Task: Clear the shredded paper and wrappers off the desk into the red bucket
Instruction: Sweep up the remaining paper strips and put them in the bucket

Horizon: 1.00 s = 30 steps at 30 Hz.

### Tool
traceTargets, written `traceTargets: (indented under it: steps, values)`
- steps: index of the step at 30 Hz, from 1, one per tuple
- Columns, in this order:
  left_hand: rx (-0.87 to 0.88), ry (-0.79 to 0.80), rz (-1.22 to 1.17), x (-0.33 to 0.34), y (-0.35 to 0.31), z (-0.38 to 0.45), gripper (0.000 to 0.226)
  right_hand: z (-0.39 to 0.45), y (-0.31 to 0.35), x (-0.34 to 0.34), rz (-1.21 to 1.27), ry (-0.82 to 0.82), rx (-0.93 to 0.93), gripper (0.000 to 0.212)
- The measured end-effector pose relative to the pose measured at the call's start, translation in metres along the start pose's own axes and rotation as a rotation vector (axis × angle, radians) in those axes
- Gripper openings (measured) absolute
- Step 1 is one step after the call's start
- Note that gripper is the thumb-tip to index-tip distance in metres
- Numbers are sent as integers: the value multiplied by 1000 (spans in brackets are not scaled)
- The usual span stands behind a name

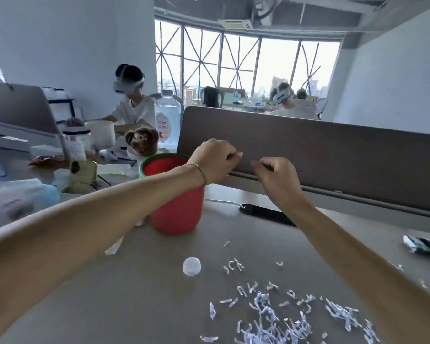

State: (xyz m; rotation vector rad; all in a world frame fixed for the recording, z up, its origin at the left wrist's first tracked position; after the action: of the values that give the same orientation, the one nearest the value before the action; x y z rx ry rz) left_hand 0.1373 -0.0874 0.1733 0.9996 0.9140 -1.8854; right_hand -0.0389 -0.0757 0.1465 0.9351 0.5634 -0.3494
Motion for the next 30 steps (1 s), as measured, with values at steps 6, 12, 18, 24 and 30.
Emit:
traceTargets:
  steps: [6, 12, 18, 24, 30]
  values:
    - [-114, -68, 50, -33, 68, -2, 55, 39, 33, 45, 90, 50, -40, 48]
    - [-244, -10, 73, -31, 120, 4, 53, 58, 46, 82, 114, 109, -90, 48]
    - [-308, 95, 1, -22, 149, 19, 49, 73, 41, 89, 95, 141, -59, 47]
    - [-312, 160, -1, -7, 158, 19, 42, 90, 43, 92, 51, 121, -103, 47]
    - [-276, 274, -2, -15, 165, 13, 28, 111, 51, 115, 58, 146, -126, 48]
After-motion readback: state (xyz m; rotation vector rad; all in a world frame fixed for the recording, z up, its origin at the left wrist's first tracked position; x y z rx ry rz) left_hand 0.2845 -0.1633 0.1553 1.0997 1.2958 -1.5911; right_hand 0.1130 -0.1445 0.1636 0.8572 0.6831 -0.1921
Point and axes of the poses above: each hand's wrist, its own z-axis towards the middle knuckle, its own x-axis out of the palm, y = z × x, the point moved 2 cm from there along z, towards the middle knuckle, and after that the axes turned 12 degrees about y, right-handed, at the moved point
